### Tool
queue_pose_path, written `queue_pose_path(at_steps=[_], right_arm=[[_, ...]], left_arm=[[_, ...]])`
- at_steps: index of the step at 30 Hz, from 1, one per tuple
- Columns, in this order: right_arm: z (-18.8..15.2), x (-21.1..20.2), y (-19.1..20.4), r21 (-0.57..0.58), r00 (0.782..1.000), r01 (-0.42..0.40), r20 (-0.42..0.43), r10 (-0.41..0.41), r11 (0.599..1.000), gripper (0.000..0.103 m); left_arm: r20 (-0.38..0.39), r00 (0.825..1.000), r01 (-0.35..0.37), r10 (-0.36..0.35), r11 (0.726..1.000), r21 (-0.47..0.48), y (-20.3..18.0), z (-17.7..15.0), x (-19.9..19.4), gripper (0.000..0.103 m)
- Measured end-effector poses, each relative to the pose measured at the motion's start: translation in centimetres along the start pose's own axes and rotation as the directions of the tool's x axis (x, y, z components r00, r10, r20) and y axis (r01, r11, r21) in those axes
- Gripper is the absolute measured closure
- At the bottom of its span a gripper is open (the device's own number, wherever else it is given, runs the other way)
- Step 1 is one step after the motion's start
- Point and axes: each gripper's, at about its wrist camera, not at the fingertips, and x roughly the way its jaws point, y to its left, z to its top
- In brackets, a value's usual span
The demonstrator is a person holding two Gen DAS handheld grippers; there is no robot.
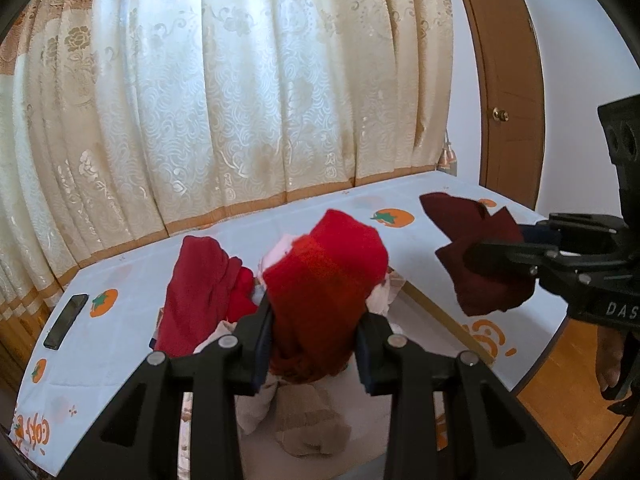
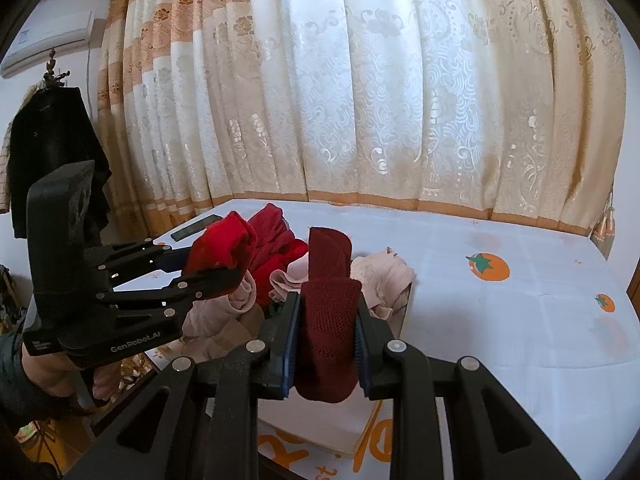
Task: Take underwear out of drawer
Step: 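Lower both socks into the tray and open both grippers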
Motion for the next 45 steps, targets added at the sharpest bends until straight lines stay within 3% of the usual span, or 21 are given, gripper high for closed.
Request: queue_pose_path(at_steps=[16, 24, 34, 45], right_arm=[[0.5, 3.0, -1.3, 0.049, 0.995, -0.002, -0.099, 0.007, 0.999, 0.076], [-0.2, 5.0, -1.1, 0.039, 0.984, 0.001, -0.177, 0.006, 0.999, 0.076], [-1.3, 7.2, -1.4, 0.04, 0.958, 0.022, -0.287, -0.01, 0.999, 0.076], [-2.5, 9.5, -0.7, -0.01, 0.906, 0.03, -0.423, -0.031, 1.0, 0.076]], left_arm=[[-0.117, 0.993, 0.03, -0.033, 0.999, -0.026, 0.1, 0.0, 2.7, 0.07], [-0.189, 0.98, 0.061, -0.067, 0.997, -0.036, 0.0, -0.7, 3.9, 0.07], [-0.288, 0.955, 0.057, -0.067, 0.998, -0.042, 0.0, -2.1, 5.9, 0.07], [-0.368, 0.928, 0.068, -0.064, 0.998, 0.0, -0.6, -3.1, 6.9, 0.07]])
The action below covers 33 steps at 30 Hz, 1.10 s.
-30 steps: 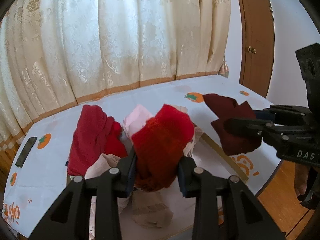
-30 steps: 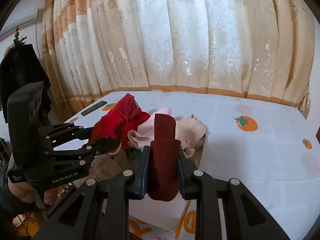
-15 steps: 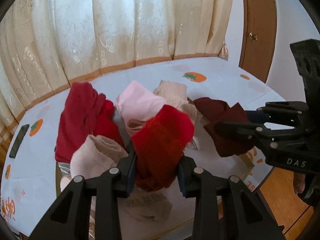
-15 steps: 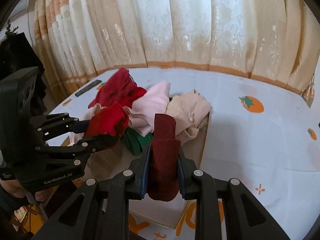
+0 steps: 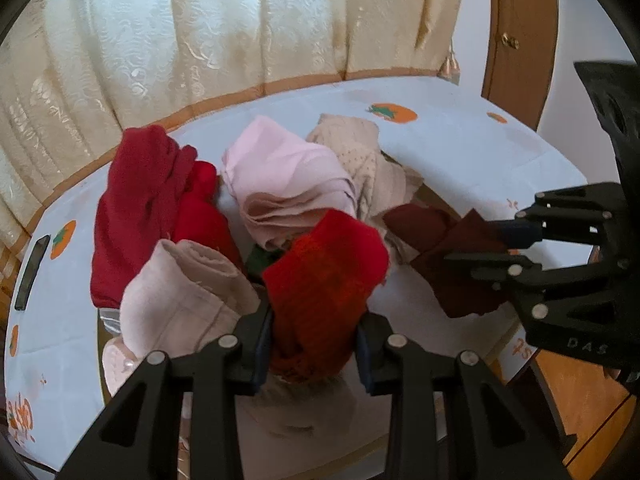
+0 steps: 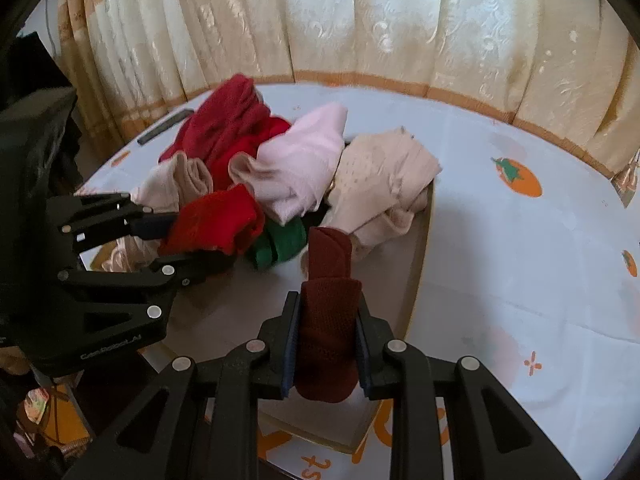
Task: Take underwear out of drawer
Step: 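Lower both socks into the tray and open both grippers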
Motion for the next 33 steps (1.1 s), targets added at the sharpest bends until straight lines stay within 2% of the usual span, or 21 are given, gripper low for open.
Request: queue_pose_path(at_steps=[6, 14, 17, 27, 33], right_arm=[[-0.6, 0.8, -0.1, -0.001, 0.999, 0.008, -0.037, -0.008, 1.0, 0.076], [-0.6, 1.2, -0.7, 0.023, 0.999, 0.01, -0.039, -0.009, 1.0, 0.076], [-0.6, 1.3, -0.7, 0.028, 0.999, 0.006, -0.038, -0.005, 1.0, 0.076], [-0.8, 1.1, -0.5, 0.017, 1.0, -0.001, -0.022, 0.002, 1.0, 0.076], [-1.1, 1.0, -0.5, 0.027, 1.0, -0.002, -0.006, 0.002, 1.0, 0.072]], left_arm=[[-0.011, 1.0, -0.027, 0.027, 0.999, 0.038, -1.0, -0.4, 0.4, 0.069], [-0.019, 0.998, -0.058, 0.06, 0.996, 0.063, -1.6, -0.6, 1.4, 0.068], [-0.014, 0.998, -0.065, 0.066, 0.996, 0.067, -1.7, -0.8, 1.4, 0.063], [0.007, 0.998, -0.06, 0.06, 0.996, 0.07, -1.6, -1.5, 1.1, 0.058], [0.011, 0.999, -0.048, 0.048, 0.996, 0.072, -1.8, -1.9, 0.9, 0.053]])
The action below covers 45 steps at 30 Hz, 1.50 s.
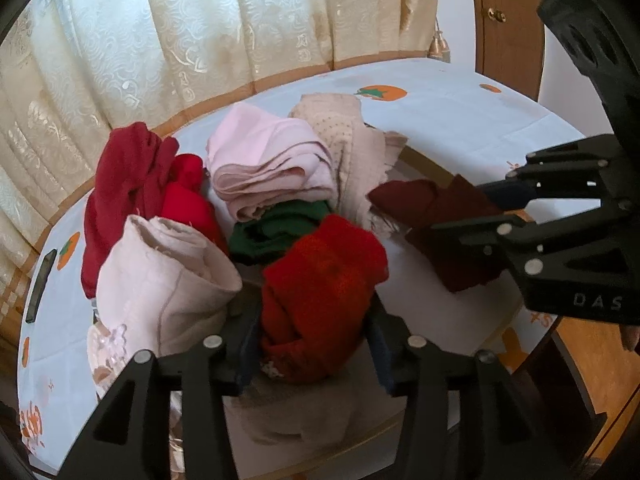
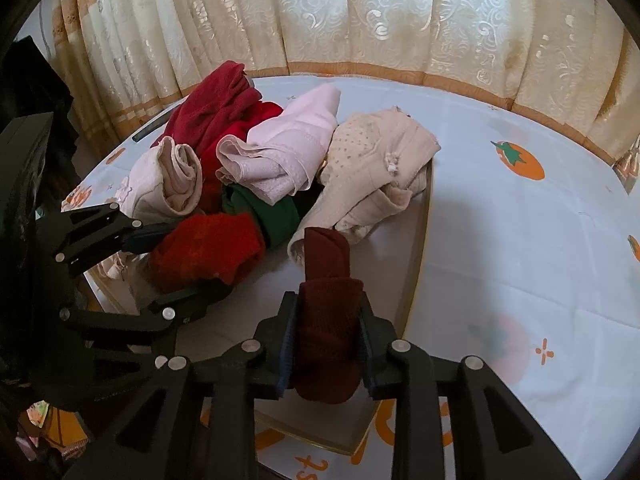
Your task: Take underwear out of drawer
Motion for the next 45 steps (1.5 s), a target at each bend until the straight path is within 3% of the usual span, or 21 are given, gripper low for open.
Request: queue_pose_path(at_steps=[4, 6, 10, 12, 16, 24, 32, 34, 36, 39, 45], right_arm=[[-0.2, 0.0, 0.1, -0.007, 1.0, 0.01, -0.005, -0.01, 1.0, 0.064], [-0.2, -0.3, 0.1, -0.004, 1.0, 0.01, 0.005, -0.01, 1.0, 0.064], [-0.3, -0.9, 0.2, -0.001, 1.0, 0.021, 0.02, -0.021, 1.0, 0.062], [-0.2, -1.1, 0.3, 0.0, 1.0, 0.019, 0.023, -0.019, 1.0, 0.058], [-0.2, -1.8, 0.4, 0.01, 0.998, 0.028, 0.049, -0.028, 1.0, 0.052], [-0.5, -4.1, 1.3, 0.015, 0.991, 0.05, 0.122, -0.052, 0.999, 0.05], [-2.3, -9.2, 3.7, -0.017, 0.956, 0.076, 0.286, -0.068, 0.997, 0.047], [-2.9, -10.4, 4.4, -0.023, 0.941, 0.084, 0.33, -0.072, 0.996, 0.044], [-3.4, -11.5, 5.1, -0.031, 0.925, 0.091, 0.374, -0.073, 0.995, 0.043], [-4.3, -13.1, 6.1, -0.034, 0.896, 0.102, 0.437, -0.077, 0.994, 0.038], [-5.1, -14.6, 7.4, -0.047, 0.87, 0.096, 0.489, -0.061, 0.994, 0.034]], left_arm=[[0.005, 1.0, 0.008, -0.007, 1.0, -0.008, 0.1, -0.3, -0.4, 0.051], [0.018, 1.0, 0.017, -0.017, 1.0, -0.007, -0.1, -0.4, -0.8, 0.044], [0.038, 0.999, 0.024, -0.024, 1.0, -0.01, -0.1, -0.7, -1.6, 0.041], [0.052, 0.998, 0.024, -0.023, 1.0, -0.016, 0.0, -0.7, -2.0, 0.035], [0.086, 0.996, 0.022, -0.02, 0.999, -0.023, 0.2, -1.0, -3.0, 0.034], [0.188, 0.982, -0.004, 0.02, 0.996, -0.086, 1.4, -2.2, -6.0, 0.032], [0.325, 0.942, -0.029, 0.089, 0.983, -0.183, 3.2, -3.9, -11.3, 0.026], [0.351, 0.929, -0.046, 0.115, 0.979, -0.199, 3.5, -4.3, -12.4, 0.023], [0.377, 0.916, -0.055, 0.135, 0.975, -0.216, 3.8, -4.7, -13.4, 0.013], [0.41, 0.896, -0.076, 0.172, 0.968, -0.24, 4.1, -5.6, -14.8, 0.009], [0.424, 0.884, -0.095, 0.199, 0.963, -0.253, 4.1, -6.6, -15.6, 0.003]])
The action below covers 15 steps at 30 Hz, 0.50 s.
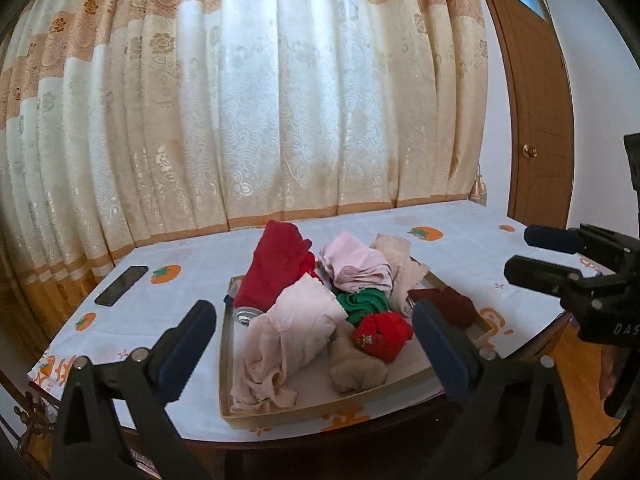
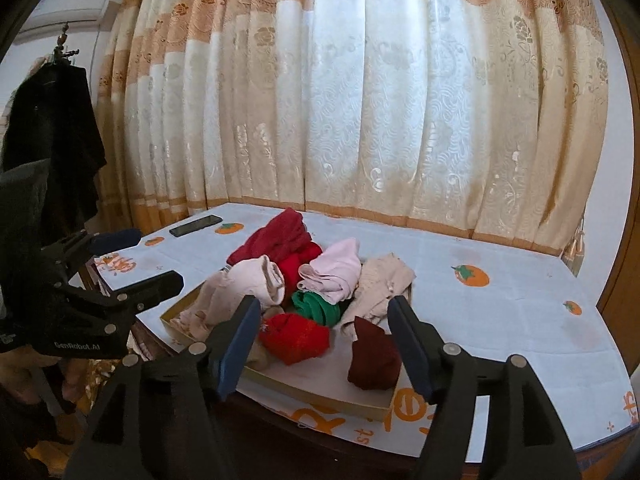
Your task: Take underwear out of drawer
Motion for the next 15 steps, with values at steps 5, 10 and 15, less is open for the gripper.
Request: queue_pose_path(at_steps=[5, 10, 15], right_arm=[[-0.1, -0.4, 0.2, 0.012, 1.0, -0.01, 0.012, 0.01, 1.0, 0.033], [-0.1, -0.9, 0.3, 0.016, 0.999, -0.018, 0.029, 0.018, 1.0, 0.033], [-0.2, -1.3, 0.5, 0.014, 0.999, -0.024, 0.039, 0.024, 1.0, 0.032]], left_arm=[[-0.004, 1.0, -0.003, 0.003, 1.0, -0.012, 0.3, -0.4, -0.2, 0.001], [-0.007, 1.0, -0.01, 0.01, 1.0, -0.019, 0.6, -0.6, -0.2, 0.001], [-0.011, 1.0, -0.01, 0.01, 1.0, -0.018, 0.6, -0.5, -0.1, 0.0]])
